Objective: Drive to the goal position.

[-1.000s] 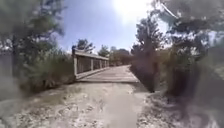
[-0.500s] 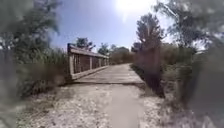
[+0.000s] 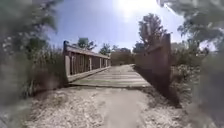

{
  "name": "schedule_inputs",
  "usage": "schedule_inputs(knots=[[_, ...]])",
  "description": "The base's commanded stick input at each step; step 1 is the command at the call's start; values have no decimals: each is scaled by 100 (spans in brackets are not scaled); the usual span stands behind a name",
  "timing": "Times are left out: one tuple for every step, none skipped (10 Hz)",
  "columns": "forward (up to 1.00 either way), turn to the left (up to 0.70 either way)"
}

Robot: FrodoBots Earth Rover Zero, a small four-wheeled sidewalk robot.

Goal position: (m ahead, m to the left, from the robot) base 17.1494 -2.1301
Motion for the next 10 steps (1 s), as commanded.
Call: schedule_inputs(knots=[[70,0],[70,0],[70,0],[70,0],[70,0],[70,0],[70,0],[70,0],[70,0],[70,0]])
